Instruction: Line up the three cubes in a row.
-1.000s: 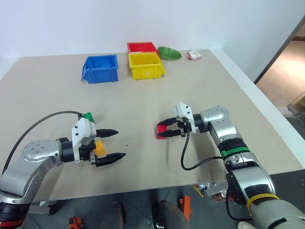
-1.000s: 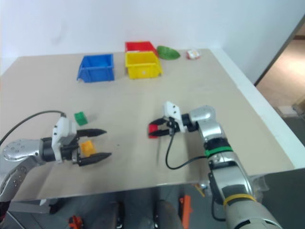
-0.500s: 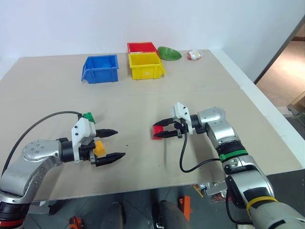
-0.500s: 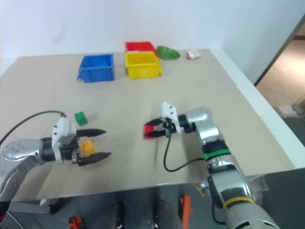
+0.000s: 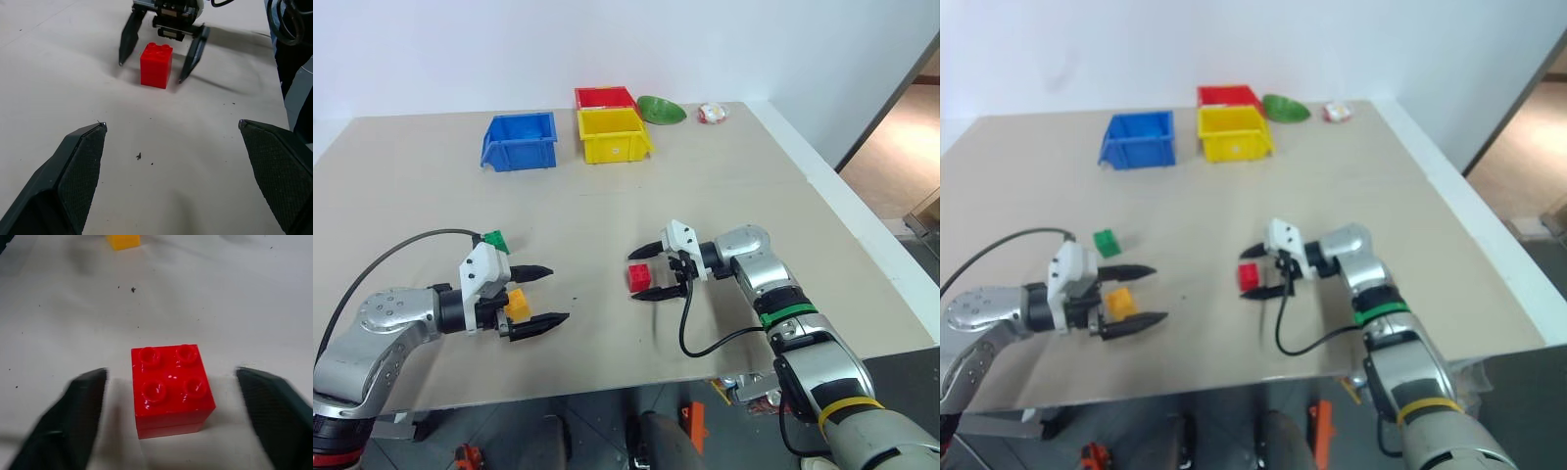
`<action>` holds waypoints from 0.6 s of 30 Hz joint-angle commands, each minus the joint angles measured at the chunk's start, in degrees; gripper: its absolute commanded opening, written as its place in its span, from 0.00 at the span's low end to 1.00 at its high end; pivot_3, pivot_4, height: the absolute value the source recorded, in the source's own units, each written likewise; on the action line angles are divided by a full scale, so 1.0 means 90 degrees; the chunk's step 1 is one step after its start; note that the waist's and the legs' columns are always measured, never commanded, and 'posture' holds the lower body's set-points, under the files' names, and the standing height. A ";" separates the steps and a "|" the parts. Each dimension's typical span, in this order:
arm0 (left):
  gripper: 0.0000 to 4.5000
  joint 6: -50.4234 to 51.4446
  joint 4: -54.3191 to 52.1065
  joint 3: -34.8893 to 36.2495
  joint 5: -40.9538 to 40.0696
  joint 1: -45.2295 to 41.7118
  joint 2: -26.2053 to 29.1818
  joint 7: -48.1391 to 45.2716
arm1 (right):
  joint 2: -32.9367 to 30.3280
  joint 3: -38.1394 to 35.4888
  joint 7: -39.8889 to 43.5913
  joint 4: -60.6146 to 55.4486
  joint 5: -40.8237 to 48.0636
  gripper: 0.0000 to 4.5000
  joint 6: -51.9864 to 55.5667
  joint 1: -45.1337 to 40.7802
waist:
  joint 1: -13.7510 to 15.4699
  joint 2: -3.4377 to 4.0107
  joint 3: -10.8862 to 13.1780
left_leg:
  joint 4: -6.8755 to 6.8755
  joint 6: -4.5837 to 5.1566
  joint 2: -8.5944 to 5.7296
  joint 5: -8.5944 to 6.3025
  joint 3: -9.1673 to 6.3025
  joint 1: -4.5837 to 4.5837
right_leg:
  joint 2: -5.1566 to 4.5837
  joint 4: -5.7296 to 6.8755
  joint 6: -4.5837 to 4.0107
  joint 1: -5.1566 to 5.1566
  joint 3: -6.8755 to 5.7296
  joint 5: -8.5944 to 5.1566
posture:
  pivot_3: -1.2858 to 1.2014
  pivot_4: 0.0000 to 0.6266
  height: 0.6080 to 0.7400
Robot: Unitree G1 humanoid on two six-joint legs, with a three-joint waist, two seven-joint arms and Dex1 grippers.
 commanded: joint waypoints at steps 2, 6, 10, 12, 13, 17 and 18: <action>1.00 -0.0032 -0.0277 0.0413 -0.0095 0.0070 -0.0052 0.0361 | -0.0069 -0.0290 0.0001 -0.0922 0.0461 0.99 0.0443 -0.0088 | 0.0001 0.0000 0.0000 | -0.0003 0.0000 0.0002 0.0000 -0.0004 0.0000 | 0.0002 0.0000 -0.0001 -0.0001 0.0000 0.0000 | 0.52 0.24 1.00; 1.00 0.0170 -0.0484 0.0992 -0.0227 0.0160 -0.0154 0.1051 | -0.0105 -0.0619 -0.0385 -0.1833 0.0910 0.99 0.1293 0.0024 | 0.0003 0.0000 0.0000 | -0.0004 0.0000 0.0005 0.0000 -0.0007 0.0000 | 0.0004 0.0001 -0.0002 -0.0001 -0.0001 -0.0001 | 0.52 0.24 1.00; 1.00 0.0659 -0.0538 0.1740 -0.0101 -0.0007 -0.0528 0.2584 | -0.0163 -0.0901 -0.0931 -0.2932 0.1334 0.99 0.2148 0.0310 | 0.0008 -0.0002 -0.0001 | -0.0003 0.0000 0.0005 0.0000 -0.0008 -0.0001 | -0.0002 0.0000 -0.0001 0.0002 -0.0001 -0.0001 | 0.52 0.24 1.00; 1.00 0.1078 -0.0429 0.1937 0.0138 -0.0180 -0.0782 0.3557 | -0.0179 -0.0980 -0.1210 -0.3358 0.1416 0.99 0.2285 0.0492 | 0.0009 -0.0002 -0.0001 | -0.0002 -0.0001 0.0005 0.0000 -0.0008 -0.0001 | -0.0002 0.0000 0.0000 0.0003 -0.0001 -0.0001 | 0.52 0.24 1.00; 1.00 0.1359 -0.0373 0.2002 0.0233 -0.0317 -0.1031 0.4167 | -0.0174 -0.1025 -0.1413 -0.3523 0.1410 0.99 0.2305 0.0588 | 0.0010 -0.0001 -0.0001 | -0.0002 -0.0001 0.0003 0.0000 -0.0008 -0.0001 | -0.0002 0.0000 0.0001 0.0003 -0.0001 0.0000 | 0.52 0.24 1.00; 1.00 0.1947 -0.0458 0.1830 0.0561 -0.0709 -0.1679 0.5410 | -0.0189 -0.1069 -0.1791 -0.3755 0.1427 0.99 0.2315 0.0732 | 0.0009 -0.0004 -0.0002 | 0.0011 0.0000 -0.0001 0.0000 -0.0007 -0.0001 | -0.0005 -0.0001 0.0019 0.0010 -0.0001 0.0010 | 0.52 0.24 1.00; 1.00 0.2017 -0.0459 0.1819 0.0583 -0.0835 -0.1869 0.5652 | -0.0207 -0.1053 -0.1831 -0.3773 0.1419 0.99 0.2298 0.0741 | 0.0009 -0.0005 -0.0002 | 0.0015 0.0000 -0.0002 0.0000 -0.0004 -0.0002 | -0.0005 -0.0001 0.0023 0.0010 -0.0001 0.0013 | 0.52 0.24 1.00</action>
